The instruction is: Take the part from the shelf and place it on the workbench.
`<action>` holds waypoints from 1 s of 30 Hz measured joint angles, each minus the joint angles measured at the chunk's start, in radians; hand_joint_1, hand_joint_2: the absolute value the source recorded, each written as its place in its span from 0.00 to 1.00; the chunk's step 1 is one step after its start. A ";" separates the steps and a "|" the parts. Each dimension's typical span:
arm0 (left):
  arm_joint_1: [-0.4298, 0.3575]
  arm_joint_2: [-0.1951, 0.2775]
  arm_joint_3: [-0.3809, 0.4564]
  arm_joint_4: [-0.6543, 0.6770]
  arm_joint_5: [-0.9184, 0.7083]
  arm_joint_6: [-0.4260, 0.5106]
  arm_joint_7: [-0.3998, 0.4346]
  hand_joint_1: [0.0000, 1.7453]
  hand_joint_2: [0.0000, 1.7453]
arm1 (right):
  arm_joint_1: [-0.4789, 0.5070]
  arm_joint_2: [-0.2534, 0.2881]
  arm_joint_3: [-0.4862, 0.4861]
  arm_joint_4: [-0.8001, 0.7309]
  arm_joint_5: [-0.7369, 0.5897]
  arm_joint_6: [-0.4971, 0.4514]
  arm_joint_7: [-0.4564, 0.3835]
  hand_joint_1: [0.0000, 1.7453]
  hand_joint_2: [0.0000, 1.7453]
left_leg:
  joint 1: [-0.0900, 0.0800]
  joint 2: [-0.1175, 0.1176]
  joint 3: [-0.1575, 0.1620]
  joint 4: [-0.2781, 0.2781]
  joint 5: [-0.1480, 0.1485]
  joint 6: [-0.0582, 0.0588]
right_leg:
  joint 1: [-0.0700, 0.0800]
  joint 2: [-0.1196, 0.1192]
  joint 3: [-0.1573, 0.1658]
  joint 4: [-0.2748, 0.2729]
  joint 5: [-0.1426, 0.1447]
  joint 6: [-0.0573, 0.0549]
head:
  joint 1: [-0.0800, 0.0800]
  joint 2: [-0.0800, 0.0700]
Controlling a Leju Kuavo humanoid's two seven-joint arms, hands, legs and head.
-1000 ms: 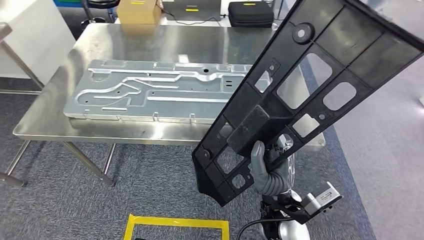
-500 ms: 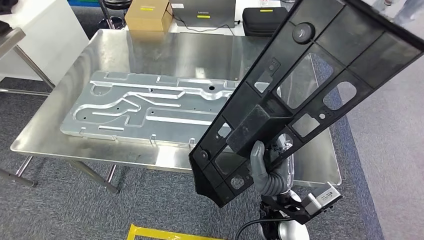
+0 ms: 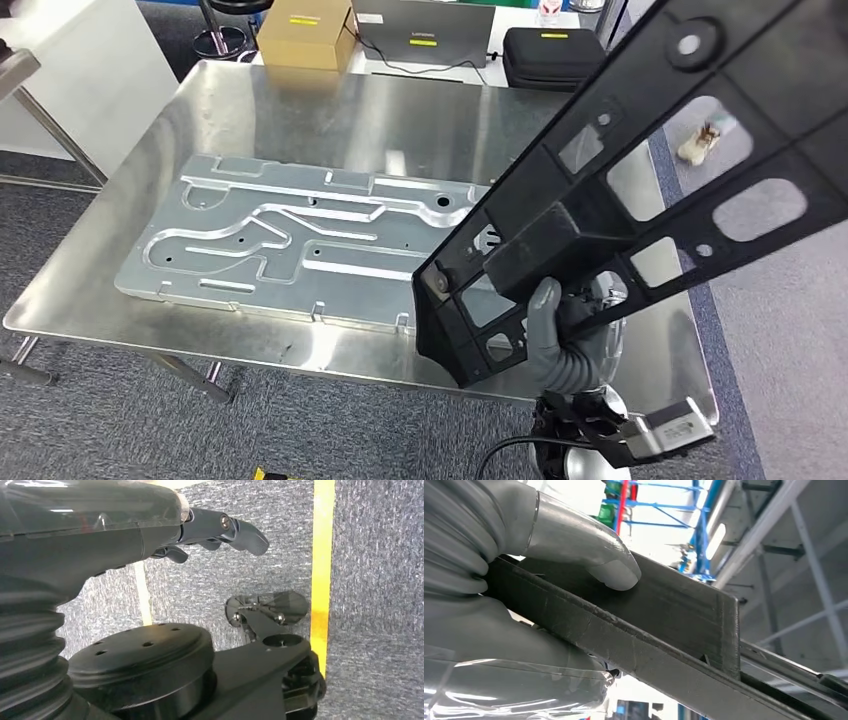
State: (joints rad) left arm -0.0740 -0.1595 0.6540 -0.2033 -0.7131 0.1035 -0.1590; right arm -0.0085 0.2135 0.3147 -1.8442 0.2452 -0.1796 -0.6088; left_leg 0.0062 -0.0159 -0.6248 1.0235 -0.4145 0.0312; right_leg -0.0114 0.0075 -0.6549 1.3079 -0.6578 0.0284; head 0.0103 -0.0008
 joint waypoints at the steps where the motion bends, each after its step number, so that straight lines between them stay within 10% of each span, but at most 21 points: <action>1: 0.001 0.000 0.001 0.000 0.000 -0.002 0.000 0.00 1.00 | -0.001 0.000 0.000 -0.010 0.002 -0.005 -0.004 1.00 1.00 | 0.000 -0.002 0.011 0.000 -0.007 -0.001 | -0.001 -0.001 -0.002 -0.031 0.043 0.000 | 0.000 0.000; 5: -0.003 0.000 0.010 0.000 0.009 -0.034 0.010 0.00 1.00 | -0.015 -0.001 0.000 -0.074 0.024 -0.035 -0.024 1.00 1.00 | -0.002 -0.009 0.033 0.003 -0.023 -0.014 | 0.003 0.001 0.051 -0.247 0.200 -0.011 | 0.000 0.000; 9: -0.011 0.003 0.029 0.000 0.029 -0.063 0.021 0.00 1.00 | -0.024 -0.002 -0.001 -0.126 0.038 -0.057 -0.031 1.00 1.00 | -0.003 -0.009 0.025 0.005 -0.028 -0.033 | 0.004 0.003 0.048 -0.272 0.211 -0.031 | -0.002 0.000; 15: -0.018 0.005 0.049 0.000 0.034 -0.071 0.025 0.00 1.00 | -0.032 -0.002 -0.003 -0.148 0.052 -0.057 -0.029 1.00 1.00 | 0.000 0.005 -0.054 0.265 -0.192 -0.043 | 0.007 -0.009 0.030 -0.279 0.229 -0.058 | -0.007 0.000; 20: -0.026 0.006 0.052 0.000 0.025 -0.051 0.006 0.00 1.00 | -0.042 -0.002 -0.004 -0.148 0.073 -0.059 -0.027 1.00 1.00 | -0.007 0.011 0.105 0.022 -0.106 -0.024 | 0.017 -0.011 0.015 -0.272 0.243 -0.051 | -0.006 0.000; 23: -0.030 0.007 0.055 0.000 0.021 -0.043 0.002 0.00 1.00 | -0.050 -0.003 -0.004 -0.148 0.107 -0.076 -0.015 1.00 1.00 | -0.012 0.013 0.116 -0.016 -0.097 -0.015 | 0.015 -0.012 0.012 -0.273 0.254 -0.033 | -0.006 0.000; 26: -0.028 0.005 0.059 0.000 0.018 -0.039 -0.002 0.00 1.00 | -0.059 -0.006 -0.007 -0.145 0.174 -0.109 0.008 1.00 1.00 | -0.005 0.015 0.115 -0.029 -0.074 -0.001 | 0.012 -0.009 -0.010 -0.224 0.218 -0.016 | -0.005 0.000; 30: -0.025 0.003 0.061 0.000 0.019 -0.038 -0.004 0.00 1.00 | -0.073 -0.021 -0.021 -0.124 0.286 -0.166 0.040 1.00 1.00 | -0.002 0.017 0.099 -0.028 -0.062 0.003 | -0.001 -0.008 -0.095 -0.011 0.107 0.004 | -0.003 0.000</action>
State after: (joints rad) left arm -0.0989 -0.1565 0.7153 -0.2034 -0.6944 0.0658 -0.1625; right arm -0.0811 0.1929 0.2939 -1.9684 0.5314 -0.3459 -0.5690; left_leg 0.0038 0.0013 -0.5257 0.9958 -0.4761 0.0342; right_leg -0.0128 -0.0007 -0.7497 1.2967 -0.5505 0.0325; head 0.0071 -0.0008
